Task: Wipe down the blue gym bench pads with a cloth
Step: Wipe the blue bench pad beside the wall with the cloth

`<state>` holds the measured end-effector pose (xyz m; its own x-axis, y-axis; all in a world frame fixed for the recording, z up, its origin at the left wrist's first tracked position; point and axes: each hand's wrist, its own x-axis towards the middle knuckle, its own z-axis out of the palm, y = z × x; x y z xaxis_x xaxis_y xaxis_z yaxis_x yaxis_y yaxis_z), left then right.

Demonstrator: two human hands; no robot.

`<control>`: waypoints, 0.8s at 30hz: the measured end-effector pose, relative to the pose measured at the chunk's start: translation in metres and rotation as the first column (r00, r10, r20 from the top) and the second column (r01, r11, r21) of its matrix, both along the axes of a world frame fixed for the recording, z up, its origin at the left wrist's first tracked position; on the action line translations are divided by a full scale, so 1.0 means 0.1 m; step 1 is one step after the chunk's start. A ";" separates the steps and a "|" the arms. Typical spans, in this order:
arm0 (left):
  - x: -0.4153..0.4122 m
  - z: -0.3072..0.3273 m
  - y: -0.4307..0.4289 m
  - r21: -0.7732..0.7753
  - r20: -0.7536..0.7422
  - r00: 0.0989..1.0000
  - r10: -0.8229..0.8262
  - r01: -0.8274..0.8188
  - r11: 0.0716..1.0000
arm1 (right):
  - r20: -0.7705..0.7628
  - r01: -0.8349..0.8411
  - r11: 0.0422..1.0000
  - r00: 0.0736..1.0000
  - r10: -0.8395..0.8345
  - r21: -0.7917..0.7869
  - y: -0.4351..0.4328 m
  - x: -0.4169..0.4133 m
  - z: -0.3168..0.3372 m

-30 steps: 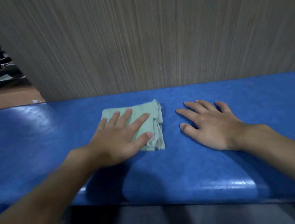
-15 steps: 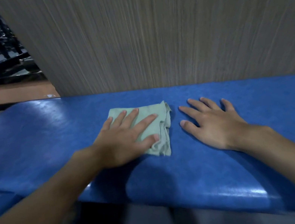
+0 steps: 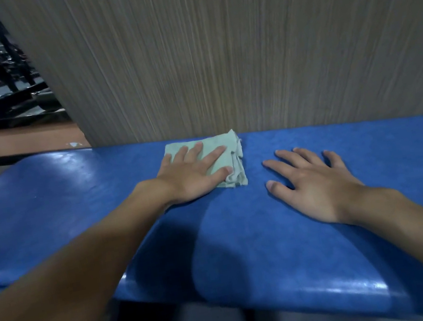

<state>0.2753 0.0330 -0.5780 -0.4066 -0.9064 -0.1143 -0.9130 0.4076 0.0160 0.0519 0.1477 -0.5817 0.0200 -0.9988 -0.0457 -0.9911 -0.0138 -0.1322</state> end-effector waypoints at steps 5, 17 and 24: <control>0.39 -0.06 0.97 -0.043 0.008 0.998 -0.066 0.066 0.997 | -0.017 0.009 1.000 1.000 -0.008 0.021 0.04 0.03 0.05; 0.40 -0.04 0.82 -0.011 0.004 0.999 -0.052 0.052 0.999 | -0.011 -0.058 0.998 0.998 0.058 0.008 0.04 0.17 0.01; 0.02 0.01 -0.41 0.001 0.021 1.000 0.001 -0.001 1.000 | -0.024 -0.065 0.998 0.998 0.065 -0.006 0.02 0.17 -0.02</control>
